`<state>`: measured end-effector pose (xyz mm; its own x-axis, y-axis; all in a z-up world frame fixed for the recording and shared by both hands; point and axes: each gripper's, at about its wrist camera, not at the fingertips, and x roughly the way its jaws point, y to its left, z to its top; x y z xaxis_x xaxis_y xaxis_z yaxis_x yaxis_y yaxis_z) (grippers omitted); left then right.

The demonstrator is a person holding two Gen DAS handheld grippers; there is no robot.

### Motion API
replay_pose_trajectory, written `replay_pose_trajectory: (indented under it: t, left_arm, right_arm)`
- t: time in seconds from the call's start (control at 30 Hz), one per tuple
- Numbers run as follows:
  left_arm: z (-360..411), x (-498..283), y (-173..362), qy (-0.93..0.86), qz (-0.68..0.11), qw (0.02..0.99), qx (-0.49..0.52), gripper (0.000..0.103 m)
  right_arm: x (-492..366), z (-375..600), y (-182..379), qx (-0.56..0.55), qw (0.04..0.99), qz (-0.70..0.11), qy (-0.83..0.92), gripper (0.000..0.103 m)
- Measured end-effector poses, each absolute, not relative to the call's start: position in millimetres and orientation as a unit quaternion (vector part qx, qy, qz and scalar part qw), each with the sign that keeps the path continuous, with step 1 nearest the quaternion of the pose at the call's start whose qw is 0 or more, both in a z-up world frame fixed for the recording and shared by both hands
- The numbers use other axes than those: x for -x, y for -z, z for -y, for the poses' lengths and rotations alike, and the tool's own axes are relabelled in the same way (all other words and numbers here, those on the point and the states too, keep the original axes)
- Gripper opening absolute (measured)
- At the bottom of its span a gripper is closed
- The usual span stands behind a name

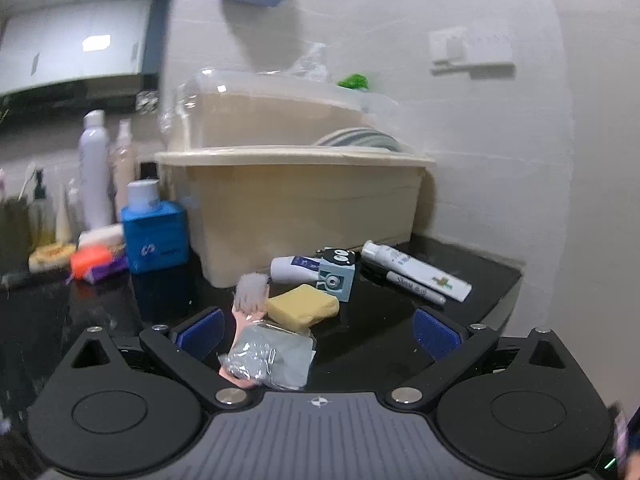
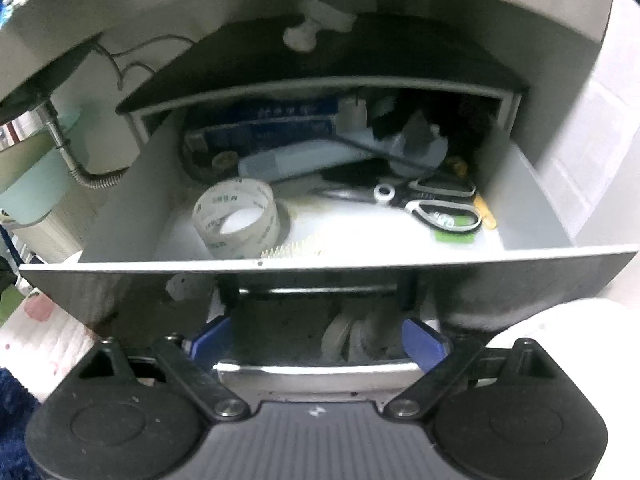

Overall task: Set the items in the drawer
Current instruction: 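Raise the left tool toward the clear plastic bag while the right tool holds the handle, then close the left tool on the clear plastic bag while the right tool releases the handle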

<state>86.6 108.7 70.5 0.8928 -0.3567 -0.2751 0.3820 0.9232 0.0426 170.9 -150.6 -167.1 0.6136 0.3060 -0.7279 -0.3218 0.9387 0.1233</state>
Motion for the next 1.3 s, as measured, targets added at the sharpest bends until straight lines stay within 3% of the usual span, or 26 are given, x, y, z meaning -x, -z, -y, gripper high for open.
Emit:
replay_pose_trajectory:
  t: [0.3, 0.47, 0.6, 1.0, 1.07, 1.3]
  left_arm:
    - [-106, -113, -54, 0.201, -0.180, 0.961, -0.066, 0.091]
    - [-106, -125, -46, 0.173, -0.192, 0.964, -0.058, 0.066]
    - [-109, -129, -44, 0.157, -0.195, 0.967, -0.054, 0.056]
    - [-113, -132, -42, 0.149, -0.194, 0.969, -0.030, 0.050]
    - [-112, -132, -41, 0.140, -0.192, 0.971, -0.036, 0.038]
    - [-115, -130, -39, 0.133, -0.182, 0.973, -0.045, 0.017]
  right_arm:
    - [-131, 187, 121, -0.081, 0.933, -0.282, -0.209, 0.092]
    - [-116, 194, 107, -0.074, 0.938, -0.255, -0.222, 0.092]
    - [-113, 194, 104, -0.082, 0.937, -0.248, -0.231, 0.092]
    - [-110, 185, 106, -0.078, 0.931, -0.256, -0.247, 0.092]
    - [-111, 185, 106, -0.079, 0.931, -0.257, -0.246, 0.092]
    - [-112, 181, 107, -0.077, 0.929, -0.262, -0.249, 0.092]
